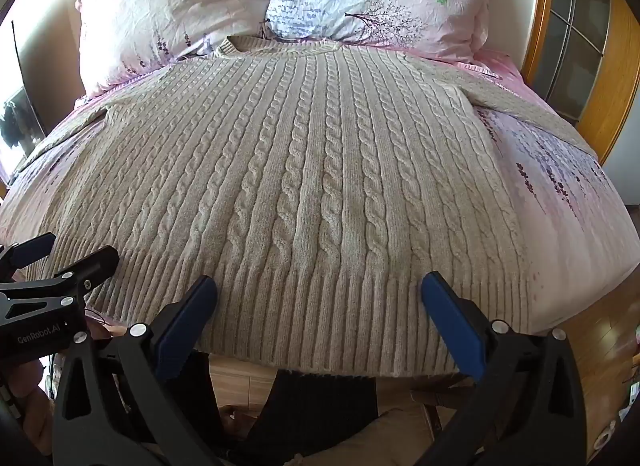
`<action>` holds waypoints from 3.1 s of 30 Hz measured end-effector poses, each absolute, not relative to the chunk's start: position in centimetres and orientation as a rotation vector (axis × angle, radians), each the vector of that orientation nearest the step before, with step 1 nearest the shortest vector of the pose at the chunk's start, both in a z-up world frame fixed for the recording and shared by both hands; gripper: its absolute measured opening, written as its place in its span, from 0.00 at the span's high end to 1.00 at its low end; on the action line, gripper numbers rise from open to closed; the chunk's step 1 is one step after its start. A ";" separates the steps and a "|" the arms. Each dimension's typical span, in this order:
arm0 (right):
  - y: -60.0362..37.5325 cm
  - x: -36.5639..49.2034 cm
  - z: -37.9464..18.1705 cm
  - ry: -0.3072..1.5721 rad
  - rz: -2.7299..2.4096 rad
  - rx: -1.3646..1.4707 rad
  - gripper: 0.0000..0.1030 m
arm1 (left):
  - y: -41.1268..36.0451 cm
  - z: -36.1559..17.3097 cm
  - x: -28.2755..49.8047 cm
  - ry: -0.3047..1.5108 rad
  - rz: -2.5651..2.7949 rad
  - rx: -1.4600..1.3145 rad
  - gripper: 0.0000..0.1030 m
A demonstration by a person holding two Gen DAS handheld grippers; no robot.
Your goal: Fold small clothes
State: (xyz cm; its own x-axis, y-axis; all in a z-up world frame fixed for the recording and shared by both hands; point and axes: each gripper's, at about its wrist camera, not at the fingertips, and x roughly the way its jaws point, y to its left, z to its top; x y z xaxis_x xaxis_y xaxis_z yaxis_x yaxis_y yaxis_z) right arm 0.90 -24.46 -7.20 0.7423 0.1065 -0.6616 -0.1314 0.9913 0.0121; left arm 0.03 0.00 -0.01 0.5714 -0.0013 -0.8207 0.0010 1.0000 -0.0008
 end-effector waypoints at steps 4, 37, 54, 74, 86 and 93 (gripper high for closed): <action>-24.5 0.9 -7.2 0.723 0.130 -0.036 0.01 | 0.0 0.0 0.0 0.961 -0.001 0.000 0.02; -24.5 0.9 -7.2 0.724 0.130 -0.037 0.01 | 0.0 0.0 0.0 0.960 -0.001 0.000 0.02; -24.5 0.9 -7.2 0.723 0.130 -0.038 0.01 | 0.0 0.0 0.0 0.960 -0.001 0.000 0.02; -25.1 1.3 -7.1 0.694 0.235 -0.083 0.01 | 0.1 0.1 0.5 0.989 -0.030 0.017 0.02; -32.6 7.4 -2.7 0.666 0.252 0.184 0.03 | 1.4 3.3 5.1 0.848 -0.046 0.100 0.02; -46.5 17.5 -1.5 0.729 0.057 0.666 0.36 | 3.8 5.5 10.9 0.770 -0.185 -0.018 0.02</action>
